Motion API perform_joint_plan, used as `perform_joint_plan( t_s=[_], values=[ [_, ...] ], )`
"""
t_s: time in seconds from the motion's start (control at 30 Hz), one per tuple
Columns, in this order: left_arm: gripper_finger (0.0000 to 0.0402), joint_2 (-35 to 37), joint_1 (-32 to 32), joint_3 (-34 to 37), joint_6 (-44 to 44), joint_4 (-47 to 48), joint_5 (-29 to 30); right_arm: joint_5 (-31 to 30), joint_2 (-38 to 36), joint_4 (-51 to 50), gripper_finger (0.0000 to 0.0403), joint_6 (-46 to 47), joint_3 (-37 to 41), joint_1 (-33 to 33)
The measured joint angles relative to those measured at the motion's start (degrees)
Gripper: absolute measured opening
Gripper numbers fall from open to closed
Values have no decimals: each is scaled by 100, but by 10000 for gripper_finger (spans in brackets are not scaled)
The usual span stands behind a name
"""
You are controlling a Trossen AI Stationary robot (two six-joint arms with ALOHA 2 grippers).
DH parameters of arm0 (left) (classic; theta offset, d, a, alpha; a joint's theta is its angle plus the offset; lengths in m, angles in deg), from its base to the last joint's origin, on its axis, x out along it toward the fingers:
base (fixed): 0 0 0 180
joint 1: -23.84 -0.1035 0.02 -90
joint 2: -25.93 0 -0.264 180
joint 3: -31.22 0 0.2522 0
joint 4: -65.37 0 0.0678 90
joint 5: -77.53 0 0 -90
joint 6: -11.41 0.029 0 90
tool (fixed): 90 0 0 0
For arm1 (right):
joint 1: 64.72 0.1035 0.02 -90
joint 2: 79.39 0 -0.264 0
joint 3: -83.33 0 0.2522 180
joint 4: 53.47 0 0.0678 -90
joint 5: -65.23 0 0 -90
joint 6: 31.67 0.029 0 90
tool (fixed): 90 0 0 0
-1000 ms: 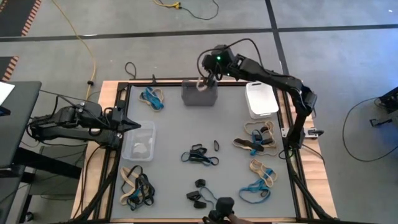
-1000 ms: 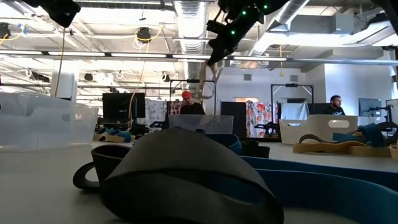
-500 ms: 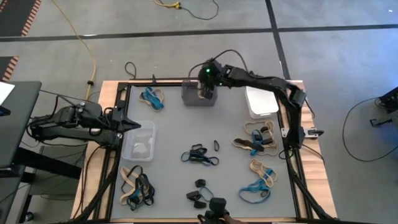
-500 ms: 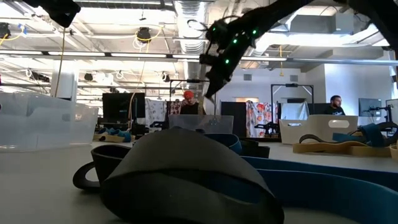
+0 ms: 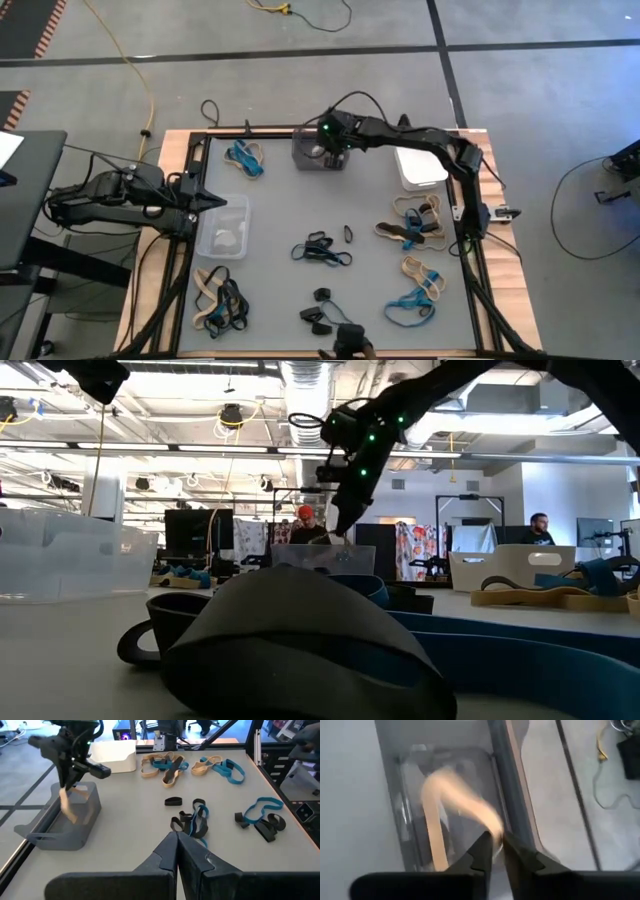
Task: Sort rubber bands into baskets
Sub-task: Put the brown rubber band into the black bin
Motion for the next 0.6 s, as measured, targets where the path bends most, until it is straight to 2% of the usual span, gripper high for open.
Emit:
perform_joint_plan(
  t_s=[0.13,0.33,0.47,0.6],
  values=[
    [0,0,0,1,0,0,1,-421,-259,-127,145,-58,0,188],
    [0,0,0,0,0,0,1,-479,-929,-429,222,-4,-2,615],
    [0,0,-2,-1,0,0,1,-199,-1389,-891,241,283,-4,1000],
    [0,-1,0,0,0,0,1,508,-1728,-1489,238,714,-5,1464]
  ],
)
